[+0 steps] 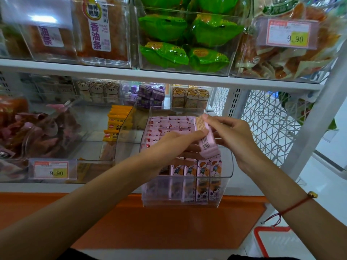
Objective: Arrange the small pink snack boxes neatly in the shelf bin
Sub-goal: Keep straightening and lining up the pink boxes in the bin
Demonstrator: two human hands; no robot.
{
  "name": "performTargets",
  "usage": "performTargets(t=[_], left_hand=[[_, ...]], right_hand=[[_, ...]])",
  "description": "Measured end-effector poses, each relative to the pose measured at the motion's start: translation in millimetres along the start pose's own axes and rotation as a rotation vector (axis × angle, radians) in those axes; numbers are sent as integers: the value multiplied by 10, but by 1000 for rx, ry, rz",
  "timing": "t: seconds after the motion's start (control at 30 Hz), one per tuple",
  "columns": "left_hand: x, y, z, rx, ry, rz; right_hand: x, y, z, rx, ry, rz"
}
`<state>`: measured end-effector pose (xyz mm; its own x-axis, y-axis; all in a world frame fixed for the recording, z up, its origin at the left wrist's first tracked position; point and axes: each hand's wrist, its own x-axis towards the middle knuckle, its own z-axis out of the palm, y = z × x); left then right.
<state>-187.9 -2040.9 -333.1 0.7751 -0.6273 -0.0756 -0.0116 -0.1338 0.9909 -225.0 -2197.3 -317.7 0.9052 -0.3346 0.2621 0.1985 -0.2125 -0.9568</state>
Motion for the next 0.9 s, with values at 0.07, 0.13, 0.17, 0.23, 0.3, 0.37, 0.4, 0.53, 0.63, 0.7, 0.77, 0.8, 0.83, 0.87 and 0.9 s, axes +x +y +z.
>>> performTargets(t=[0.07, 0.13, 0.17, 0.23, 0.3, 0.37, 0.4, 0.53, 0.63, 0.7, 0.77, 0.8, 0.83, 0.87, 0.9], left_hand=[[1, -6, 4, 6, 20, 11], [4, -1, -1, 13, 34, 24], [-5, 7, 1, 10, 39, 30], [-14, 14, -6, 3, 45, 47], [-12, 9, -19, 19, 45, 83], [-12, -3, -36, 54, 55, 129], [-8, -13, -48, 93, 64, 160], [-11, -41, -85, 268, 121, 387], [-22, -77, -145, 358, 213, 521], [-34, -95, -170, 440, 305, 576], [-40, -106, -186, 505, 388, 613], [-42, -109, -191, 527, 417, 630], [-41, -109, -196, 543, 438, 645], [-38, -110, -196, 552, 455, 655], [-38, -112, -193, 555, 474, 661]], right_hand=[[7, 9, 9, 2, 3, -1], [11, 16, 11, -1, 9, -7], [8, 15, 13, -1, 13, -13], [1, 14, 11, 0, 28, -32], [-4, 16, 5, 1, 36, -51], [-7, 17, -2, -11, 31, -77], [-11, 17, -2, -28, 23, -99], [-83, -4, -3, -74, -81, -239], [-161, -7, -45, -105, -133, -334], [-198, -19, -76, -196, -143, -422], [-233, -30, -68, -233, -166, -466], [-248, -25, -56, -234, -172, -470], [-255, -18, -46, -230, -167, -467], [-257, -9, -38, -228, -151, -458], [-256, -1, -28, -231, -130, -432]])
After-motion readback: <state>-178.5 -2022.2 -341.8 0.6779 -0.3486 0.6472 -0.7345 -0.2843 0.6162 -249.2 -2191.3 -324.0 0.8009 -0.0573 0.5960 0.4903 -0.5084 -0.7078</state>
